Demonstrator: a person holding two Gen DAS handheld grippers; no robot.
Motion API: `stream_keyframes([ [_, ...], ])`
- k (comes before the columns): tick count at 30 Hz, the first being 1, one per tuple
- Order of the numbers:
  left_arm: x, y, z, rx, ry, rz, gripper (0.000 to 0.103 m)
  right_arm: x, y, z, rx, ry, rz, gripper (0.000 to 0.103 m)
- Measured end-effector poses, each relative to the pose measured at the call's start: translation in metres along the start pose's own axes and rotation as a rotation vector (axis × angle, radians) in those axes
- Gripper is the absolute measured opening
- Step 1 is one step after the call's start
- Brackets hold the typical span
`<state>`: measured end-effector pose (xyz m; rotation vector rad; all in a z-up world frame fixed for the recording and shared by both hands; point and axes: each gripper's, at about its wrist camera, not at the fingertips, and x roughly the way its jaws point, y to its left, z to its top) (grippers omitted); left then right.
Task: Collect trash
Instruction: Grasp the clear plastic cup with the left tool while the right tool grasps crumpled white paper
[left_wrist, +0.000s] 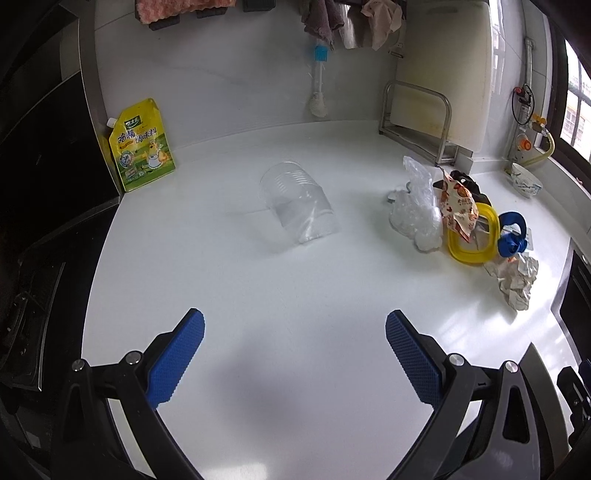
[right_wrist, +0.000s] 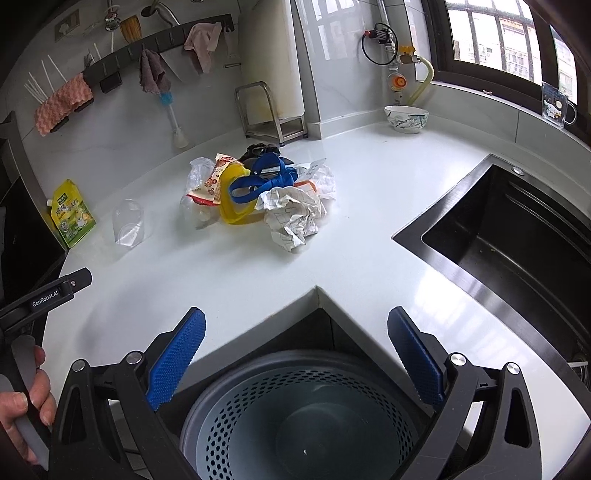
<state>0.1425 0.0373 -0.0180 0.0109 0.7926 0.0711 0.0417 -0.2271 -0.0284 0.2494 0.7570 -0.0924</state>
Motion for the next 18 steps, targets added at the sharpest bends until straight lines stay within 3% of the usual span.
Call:
stream_keyframes([
  [12,0.050,-0.008,0.039,-0.001,0.000,-0.005,0.097,0.082,0.001,0.055,0.054,0.010,-0.027,0.094],
  [18,0.063,-0.001,0.048,-0.034,-0.004,-0.017,0.097,0.107,0.009,0.066,0.020,0.010,-0.095,0.094],
])
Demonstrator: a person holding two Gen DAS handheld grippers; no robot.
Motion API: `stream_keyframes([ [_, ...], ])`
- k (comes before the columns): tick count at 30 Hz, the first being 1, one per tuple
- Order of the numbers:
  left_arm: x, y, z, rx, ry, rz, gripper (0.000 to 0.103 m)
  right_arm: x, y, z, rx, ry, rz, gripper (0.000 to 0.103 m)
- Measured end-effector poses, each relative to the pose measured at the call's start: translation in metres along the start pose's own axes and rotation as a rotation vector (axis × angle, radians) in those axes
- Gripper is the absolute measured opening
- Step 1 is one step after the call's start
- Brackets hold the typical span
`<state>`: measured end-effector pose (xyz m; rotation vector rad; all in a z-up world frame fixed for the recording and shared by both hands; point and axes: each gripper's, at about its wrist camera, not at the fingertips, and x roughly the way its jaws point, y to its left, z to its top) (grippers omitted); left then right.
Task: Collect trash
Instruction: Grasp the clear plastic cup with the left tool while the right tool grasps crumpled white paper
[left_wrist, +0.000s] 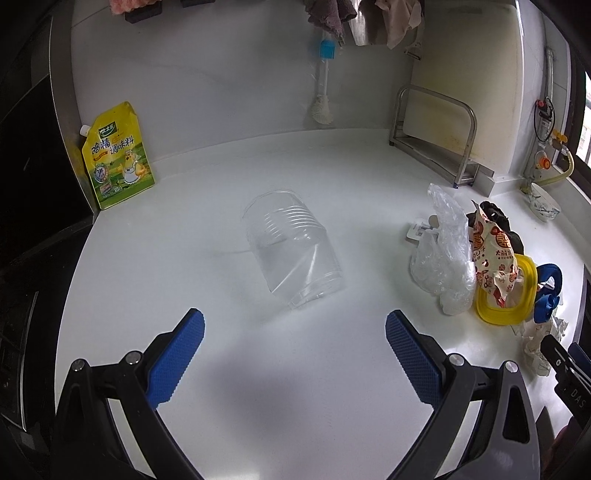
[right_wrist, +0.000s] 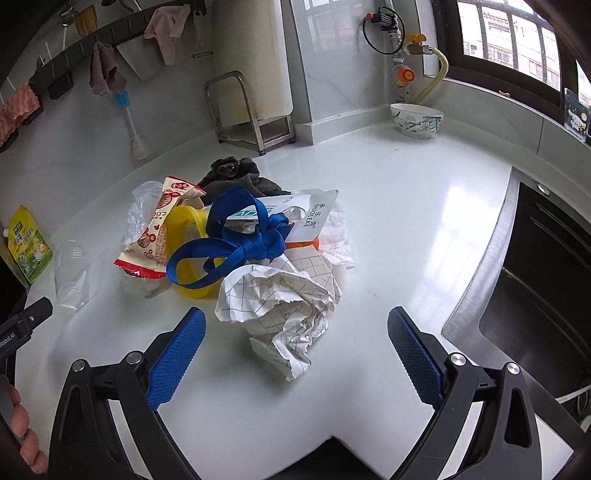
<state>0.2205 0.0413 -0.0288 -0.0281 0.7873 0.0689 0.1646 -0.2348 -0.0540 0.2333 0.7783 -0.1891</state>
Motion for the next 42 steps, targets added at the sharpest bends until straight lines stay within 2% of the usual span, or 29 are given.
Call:
stream_keyframes([
  [7,0.013,0.008,0.005,-0.049,0.018,-0.005,0.097,0.014,0.003,0.001,-0.026,-0.010,-0.059,0.094],
  [12,0.014,0.011,0.010,-0.063,-0.002,0.006,0.097,0.012,0.004,0.000,-0.039,-0.031,-0.056,0.093],
  [14,0.016,0.011,0.012,-0.066,-0.006,0.029,0.097,0.011,0.004,-0.001,-0.047,-0.031,-0.052,0.081],
  [15,0.016,0.012,0.013,-0.069,-0.007,0.032,0.097,0.011,0.003,-0.001,-0.047,-0.020,-0.046,0.066],
  [16,0.017,0.012,0.014,-0.074,-0.005,0.029,0.097,0.012,0.002,-0.002,-0.041,-0.004,-0.034,0.056],
  [21,0.024,0.012,0.021,-0.076,-0.005,0.043,0.097,0.006,-0.005,-0.002,-0.007,-0.009,0.008,0.045],
  [25,0.034,0.011,0.027,-0.087,0.011,0.041,0.097,0.005,-0.008,-0.003,0.007,-0.009,0.022,0.044],
  [29,0.052,0.009,0.032,-0.098,0.046,0.086,0.097,0.005,-0.008,-0.004,0.004,-0.012,0.026,0.044],
  [34,0.075,0.010,0.036,-0.120,0.095,0.108,0.097,0.005,-0.010,-0.004,0.008,-0.014,0.034,0.044],
  [42,0.096,0.011,0.042,-0.123,0.128,0.127,0.097,0.005,-0.010,-0.003,0.005,-0.014,0.031,0.044],
])
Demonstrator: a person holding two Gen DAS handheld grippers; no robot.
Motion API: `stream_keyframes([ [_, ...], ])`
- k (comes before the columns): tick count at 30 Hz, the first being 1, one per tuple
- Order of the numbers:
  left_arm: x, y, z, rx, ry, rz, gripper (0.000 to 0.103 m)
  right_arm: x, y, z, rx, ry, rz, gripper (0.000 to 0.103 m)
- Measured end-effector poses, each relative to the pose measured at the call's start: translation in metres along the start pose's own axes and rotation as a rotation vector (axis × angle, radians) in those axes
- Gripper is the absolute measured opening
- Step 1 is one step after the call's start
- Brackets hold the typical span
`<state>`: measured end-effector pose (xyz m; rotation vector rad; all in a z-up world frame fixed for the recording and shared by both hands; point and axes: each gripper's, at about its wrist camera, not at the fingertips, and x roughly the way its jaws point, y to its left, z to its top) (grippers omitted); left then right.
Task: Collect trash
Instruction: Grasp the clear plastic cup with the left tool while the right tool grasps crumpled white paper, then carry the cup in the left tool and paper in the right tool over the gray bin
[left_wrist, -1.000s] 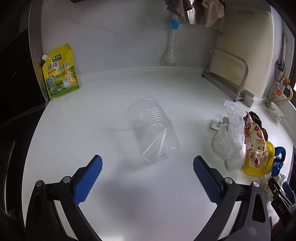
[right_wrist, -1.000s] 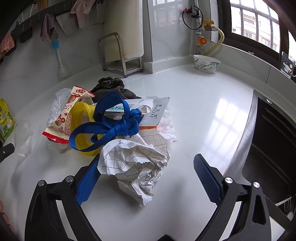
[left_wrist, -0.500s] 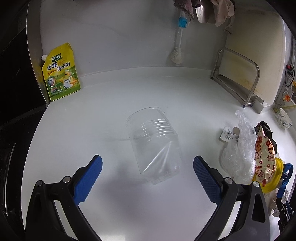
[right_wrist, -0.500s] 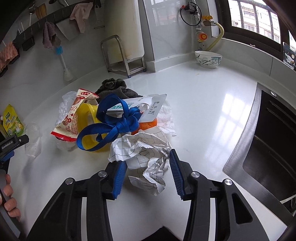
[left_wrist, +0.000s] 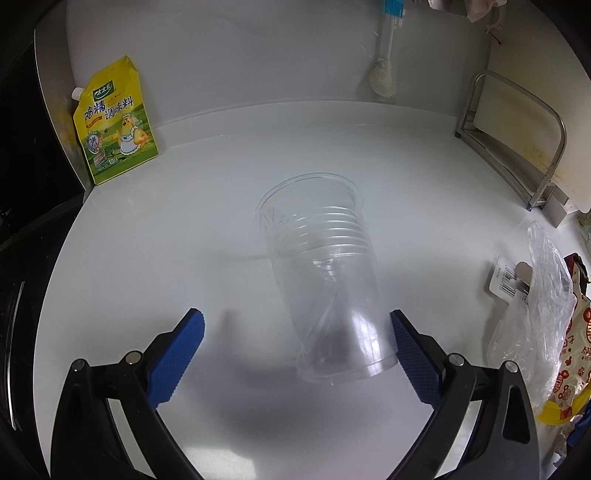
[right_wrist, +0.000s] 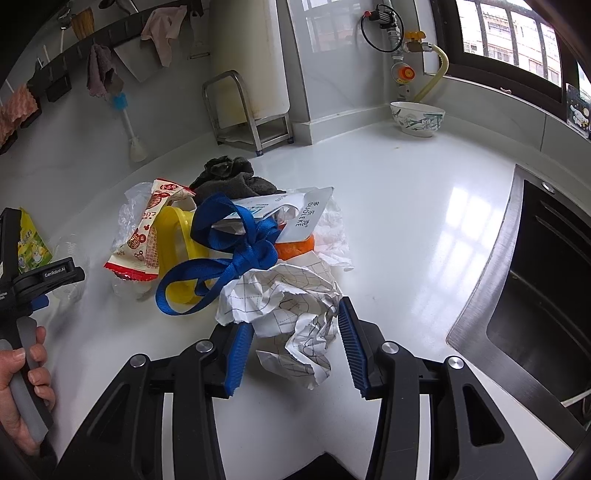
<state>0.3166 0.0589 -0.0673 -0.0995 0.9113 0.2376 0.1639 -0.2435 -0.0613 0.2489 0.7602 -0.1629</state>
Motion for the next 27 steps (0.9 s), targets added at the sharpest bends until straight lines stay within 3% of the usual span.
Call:
stream_keyframes([
  [11,0.015,-0.005,0.015,0.003,-0.005,0.001,0.093,0.002,0.004,0.001,-0.010,0.002,-0.008,0.048],
  [13,0.016,-0.005,0.014,0.005,0.000,-0.014,0.070,0.003,0.004,0.001,-0.009,0.001,-0.009,0.049],
  [15,0.020,-0.006,0.012,0.010,0.028,-0.035,0.056,0.002,0.003,0.000,-0.009,0.002,-0.010,0.052],
  [18,0.018,-0.008,0.007,0.031,0.019,-0.045,0.047,0.002,0.002,-0.001,-0.005,-0.001,-0.012,0.054],
  [27,-0.009,-0.018,-0.013,0.119,-0.049,-0.076,0.047,0.004,-0.002,-0.001,0.008,-0.001,-0.016,0.056],
])
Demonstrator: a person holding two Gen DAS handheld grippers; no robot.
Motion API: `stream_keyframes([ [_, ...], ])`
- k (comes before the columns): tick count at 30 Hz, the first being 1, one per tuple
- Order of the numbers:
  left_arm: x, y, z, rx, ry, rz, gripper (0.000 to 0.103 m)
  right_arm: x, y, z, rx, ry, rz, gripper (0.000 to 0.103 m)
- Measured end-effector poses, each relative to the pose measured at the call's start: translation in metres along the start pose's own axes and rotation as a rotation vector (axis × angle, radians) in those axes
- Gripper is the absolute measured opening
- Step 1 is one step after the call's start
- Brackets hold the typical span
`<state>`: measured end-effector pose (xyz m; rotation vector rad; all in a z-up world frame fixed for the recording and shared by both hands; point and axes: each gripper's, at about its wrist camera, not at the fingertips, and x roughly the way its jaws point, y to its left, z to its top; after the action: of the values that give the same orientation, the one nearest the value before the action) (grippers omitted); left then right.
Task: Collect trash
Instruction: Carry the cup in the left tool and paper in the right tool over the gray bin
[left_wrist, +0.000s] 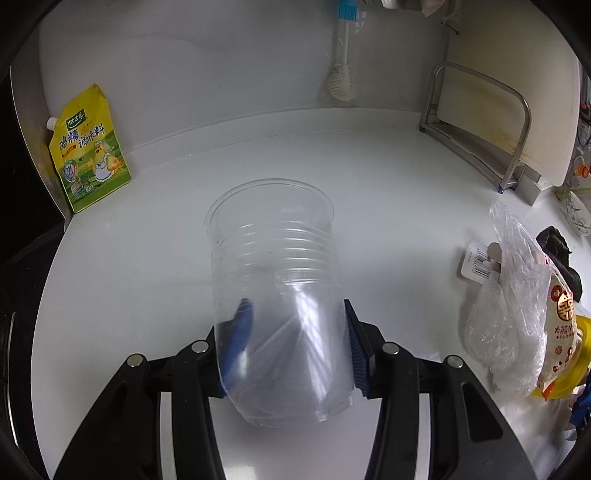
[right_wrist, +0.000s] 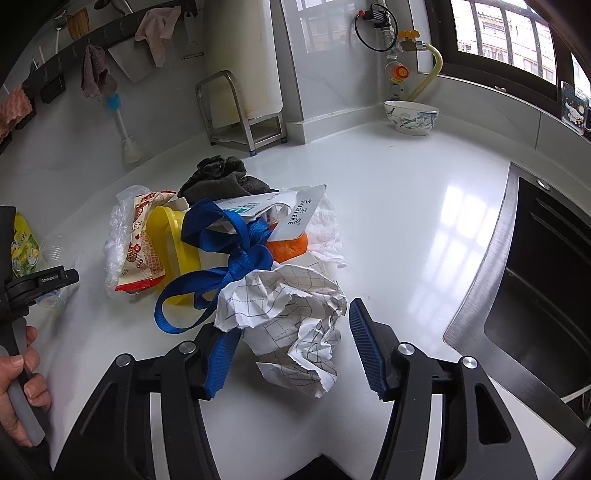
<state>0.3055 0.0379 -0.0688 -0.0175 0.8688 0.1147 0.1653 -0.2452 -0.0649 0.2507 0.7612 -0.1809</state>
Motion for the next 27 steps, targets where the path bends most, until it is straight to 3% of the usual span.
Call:
stream_keyframes([
  [2,-0.005,-0.003,-0.006,0.021,-0.002,-0.006,0.047,0.001,0.001,-0.001,-0.003,0.005,0.004,0.046],
  [7,-0.021,-0.005,-0.023,0.072,-0.011,-0.023,0.046,-0.006,-0.006,-0.002,0.028,0.001,0.035,0.042],
  [18,-0.083,-0.009,-0.063,0.150,-0.040,-0.101,0.046,-0.043,-0.022,-0.020,0.057,-0.016,0.025,0.041],
  [27,-0.142,-0.023,-0.104,0.209,-0.078,-0.168,0.046,-0.097,-0.033,-0.046,0.081,-0.054,0.047,0.041],
])
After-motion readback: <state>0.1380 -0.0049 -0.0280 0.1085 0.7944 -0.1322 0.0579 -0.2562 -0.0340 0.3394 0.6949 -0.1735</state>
